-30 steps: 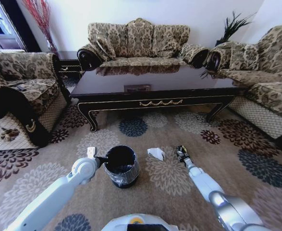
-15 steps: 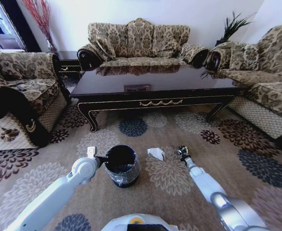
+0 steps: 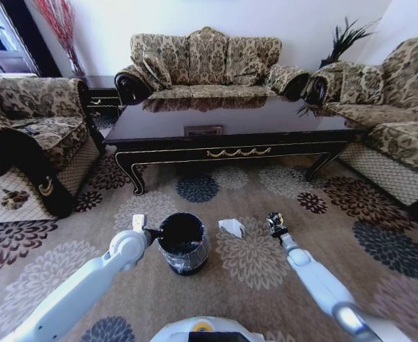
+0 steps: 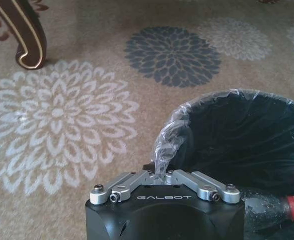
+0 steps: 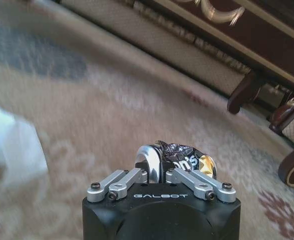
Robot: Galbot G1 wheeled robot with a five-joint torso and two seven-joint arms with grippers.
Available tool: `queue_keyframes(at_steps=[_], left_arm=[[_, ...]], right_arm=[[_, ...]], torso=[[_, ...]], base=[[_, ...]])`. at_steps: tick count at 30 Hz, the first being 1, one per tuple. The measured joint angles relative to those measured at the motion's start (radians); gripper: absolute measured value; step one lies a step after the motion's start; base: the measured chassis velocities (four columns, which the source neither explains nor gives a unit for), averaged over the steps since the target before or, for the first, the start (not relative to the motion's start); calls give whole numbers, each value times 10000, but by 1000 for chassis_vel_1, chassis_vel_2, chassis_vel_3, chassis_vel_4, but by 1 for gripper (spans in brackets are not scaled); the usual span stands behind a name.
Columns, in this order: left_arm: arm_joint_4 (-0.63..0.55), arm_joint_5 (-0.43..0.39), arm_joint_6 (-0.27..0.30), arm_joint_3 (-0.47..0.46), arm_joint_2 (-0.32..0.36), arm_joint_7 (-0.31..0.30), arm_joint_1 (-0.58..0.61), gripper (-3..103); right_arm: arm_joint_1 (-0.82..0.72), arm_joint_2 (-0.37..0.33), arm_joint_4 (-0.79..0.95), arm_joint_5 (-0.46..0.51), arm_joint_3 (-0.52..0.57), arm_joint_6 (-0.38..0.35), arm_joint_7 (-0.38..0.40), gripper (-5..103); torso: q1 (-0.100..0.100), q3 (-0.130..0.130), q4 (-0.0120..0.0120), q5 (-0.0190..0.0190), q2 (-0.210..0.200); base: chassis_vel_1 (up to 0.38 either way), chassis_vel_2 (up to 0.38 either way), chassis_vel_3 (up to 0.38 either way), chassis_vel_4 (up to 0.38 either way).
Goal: Move to the front of the table and pick up the trash from the floor, then place it into the trash bin.
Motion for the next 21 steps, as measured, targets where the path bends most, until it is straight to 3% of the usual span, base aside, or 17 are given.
queue_keyframes(at_steps=[6, 8, 12, 17, 19, 21], left_arm=[[200, -9, 63, 592, -246, 2, -514, 4], [223, 8, 70, 659, -268, 2, -548, 4], [286, 155, 87, 1011, -598, 30, -636, 4], [449, 260, 92, 1649, -782, 54, -1071, 4], [449, 260, 92, 1649, -782, 54, -1071, 4], [621, 248, 92, 2334, -1065, 82, -1683, 4]], right_arm=[[-1647, -645, 3460, 1148, 1024, -642, 283, 11], [-1811, -713, 3784, 1360, 1124, -743, 314, 11], [-2996, -1029, 5951, 2530, 1897, -1277, 469, 11], [-4040, -1244, 8167, 2919, 2449, -1654, 513, 11], [-4040, -1244, 8167, 2919, 2449, -1654, 513, 11], [-5051, -1281, 10038, 3061, 2948, -2131, 749, 11]], torso=[[0, -1, 1, -2, 1], [0, -1, 1, -2, 0], [0, -1, 0, -1, 0], [0, -1, 2, -2, 0], [0, -1, 2, -2, 0], [-1, -1, 1, 1, 0]], base=[[0, 0, 0, 0], [0, 0, 0, 0], [0, 0, 0, 0], [0, 0, 0, 0], [0, 0, 0, 0], [0, 0, 0, 0]])
